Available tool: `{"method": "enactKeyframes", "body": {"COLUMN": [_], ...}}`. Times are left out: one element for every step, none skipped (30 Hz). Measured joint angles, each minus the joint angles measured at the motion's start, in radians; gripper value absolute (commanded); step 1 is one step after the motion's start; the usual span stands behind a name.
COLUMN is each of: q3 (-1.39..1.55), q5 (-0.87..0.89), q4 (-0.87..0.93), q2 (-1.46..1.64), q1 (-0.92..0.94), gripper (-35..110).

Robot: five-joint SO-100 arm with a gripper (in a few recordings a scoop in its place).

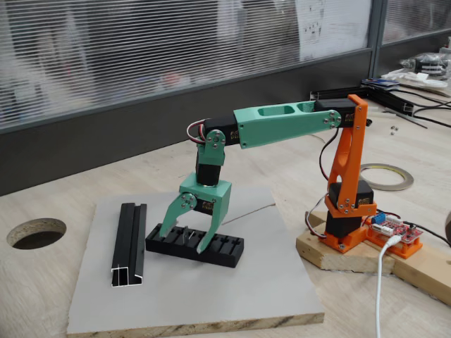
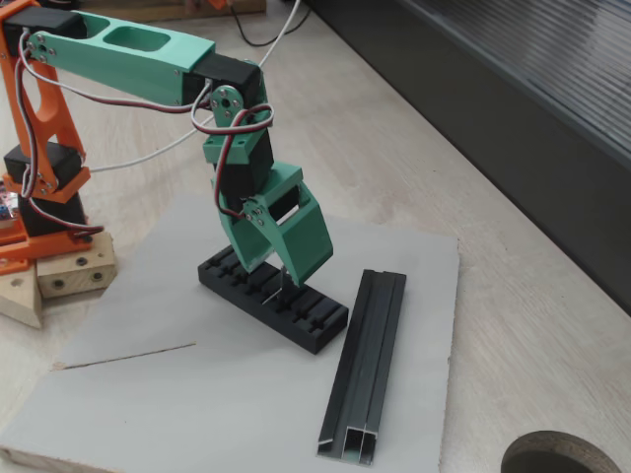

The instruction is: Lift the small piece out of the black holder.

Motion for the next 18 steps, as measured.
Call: {"method": "enactKeyframes", "body": {"q3": [0.000,0.000,0.000,0.000,0.000,0.000,0.000,0.000,0.000,0.000,0.000,0.000,0.000,0.000,0.000,0.000,0.000,0.000], "q5": [0.002,0.002,0.003,0.003,0.003,0.003,0.003,0.003,0.003,0.003,0.003,0.003,0.003,0.003,0.003,0.003,0.003,0.003], "q4": [0.000,0.000,0.000,-0.002,-0.012,-0.025,-0.040,-0.061,-0.081,-0.100,-0.117,-0.126,-0.132,-0.135,-0.138,-0.138,-0.138,-0.138], "q2": [0.000,0.000,0.000,0.000,0.000,0.000,0.000,0.000,0.000,0.000,0.000,0.000,0.000,0.000,0.000,0.000,0.000,0.000], "q1": [0.000,0.000,0.000,0.000,0.000,0.000,0.000,0.000,0.000,0.000,0.000,0.000,0.000,0.000,0.000,0.000,0.000,0.000], "gripper": [54,54,54,54,54,54,54,54,54,54,54,54,54,54,54,54,54,54]}}
